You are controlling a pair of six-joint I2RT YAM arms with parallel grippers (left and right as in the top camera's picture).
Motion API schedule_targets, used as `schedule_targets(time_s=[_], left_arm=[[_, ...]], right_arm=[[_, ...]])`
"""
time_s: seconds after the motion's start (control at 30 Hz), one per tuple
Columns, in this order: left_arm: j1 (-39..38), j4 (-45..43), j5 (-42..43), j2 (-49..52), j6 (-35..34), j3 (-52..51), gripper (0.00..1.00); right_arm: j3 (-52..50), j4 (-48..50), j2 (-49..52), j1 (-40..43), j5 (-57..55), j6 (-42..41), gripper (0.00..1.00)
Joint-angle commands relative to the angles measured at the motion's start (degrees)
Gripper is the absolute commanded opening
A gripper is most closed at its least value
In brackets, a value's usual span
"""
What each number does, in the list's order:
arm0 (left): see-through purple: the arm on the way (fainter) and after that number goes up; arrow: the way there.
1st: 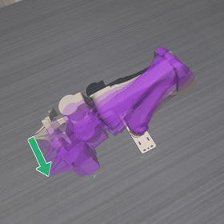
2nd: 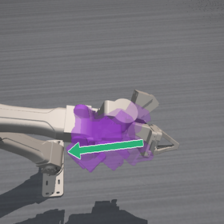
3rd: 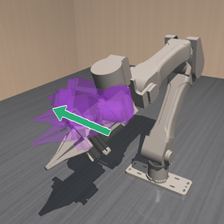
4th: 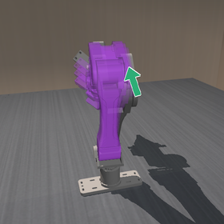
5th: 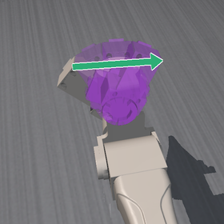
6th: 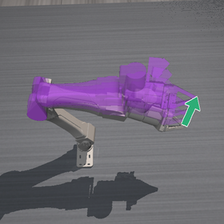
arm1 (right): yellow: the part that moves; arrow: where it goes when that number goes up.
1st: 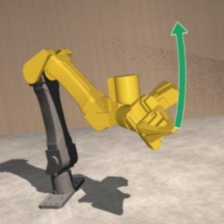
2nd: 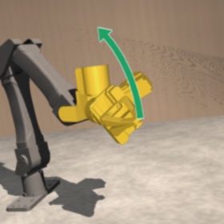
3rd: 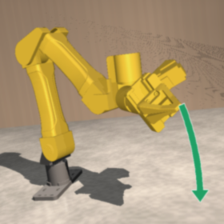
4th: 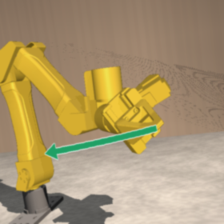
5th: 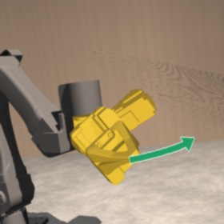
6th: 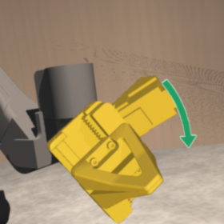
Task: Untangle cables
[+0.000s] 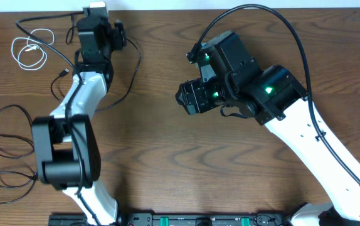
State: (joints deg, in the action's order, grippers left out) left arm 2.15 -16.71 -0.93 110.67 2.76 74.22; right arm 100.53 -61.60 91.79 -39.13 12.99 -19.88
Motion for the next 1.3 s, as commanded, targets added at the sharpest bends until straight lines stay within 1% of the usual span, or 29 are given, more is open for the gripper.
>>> schedule_targets(time_s=[0.0, 0.13, 0.27, 0.47, 0.5, 0.57, 0.63, 0.67, 0.7, 0.77, 0.8, 0.83, 0.87, 0.93, 1.17, 1.2, 1.27], left_arm=[[0.5, 1.9, -2.1, 4.2, -0.5, 0.0, 0.79], [0.6, 5.9, -2.1, 8.1, -0.5, 0.0, 0.79], [0.7, 7.8, -2.1, 8.7, -0.5, 0.0, 0.79], [0.7, 9.7, -2.1, 3.3, -0.5, 0.0, 0.80], [0.7, 10.3, -2.1, 1.5, -0.5, 0.0, 0.85], [0.7, 11.9, -2.1, -1.9, -0.5, 0.0, 0.88], [0.7, 15.0, -2.1, -5.5, -1.5, 0.0, 0.91], [0.7, 17.2, -2.1, -7.1, -1.6, 0.0, 0.95], [0.7, 19.9, -2.3, -8.7, -1.6, 0.0, 0.96], [1.0, 25.6, -4.8, -10.8, -1.6, 0.0, 0.97], [1.2, 28.9, -7.5, -11.4, -1.7, 0.0, 0.97], [1.6, 31.5, -10.0, -11.5, -2.6, 0.0, 0.97], [2.4, 34.6, -13.0, -11.4, -5.5, -0.1, 0.97], [4.0, 37.7, -14.8, -11.0, -9.7, -0.7, 0.98], [13.0, 42.4, -14.7, -6.8, -20.1, -2.7, 0.98], [14.1, 42.6, -14.1, -6.1, -21.2, -2.7, 0.98], [16.1, 42.4, -11.2, -4.9, -21.3, -2.7, 0.98]], right_arm=[[-0.1, -0.3, 0.2, -0.3, -0.7, 0.9, 0.72], [-0.1, -0.4, 0.2, -0.3, -0.7, 0.9, 0.72], [-0.1, -0.6, 0.2, -0.3, -0.7, 0.9, 0.72], [-0.2, -0.6, 0.2, -0.3, -0.7, 0.9, 0.73], [-0.2, -0.6, 0.2, -0.3, -0.7, 0.9, 0.73], [-0.2, -0.6, 0.2, -0.3, -0.7, 0.9, 0.73], [-0.2, -0.6, 0.2, -0.3, -0.7, 0.9, 0.73], [-0.2, -0.7, 0.2, -0.3, -0.7, 0.9, 0.73], [-0.2, -0.8, 0.2, -0.3, -0.7, 0.9, 0.73], [-0.2, -1.0, 0.2, -0.3, -0.7, 0.9, 0.73], [-0.2, -1.2, 0.2, -0.3, -0.7, 0.9, 0.73], [-0.2, -1.3, 0.2, -0.3, -0.6, 0.9, 0.73], [-0.2, -1.5, 0.2, -0.3, -0.6, 0.9, 0.73], [-0.2, -1.7, 0.2, -0.3, -0.7, 0.9, 0.73], [-0.2, -2.8, 0.2, -0.3, -0.6, 0.9, 0.73], [-0.2, -2.8, 0.2, -0.3, -0.6, 0.9, 0.73], [-0.2, -2.7, 0.2, -0.3, -0.6, 0.9, 0.73]])
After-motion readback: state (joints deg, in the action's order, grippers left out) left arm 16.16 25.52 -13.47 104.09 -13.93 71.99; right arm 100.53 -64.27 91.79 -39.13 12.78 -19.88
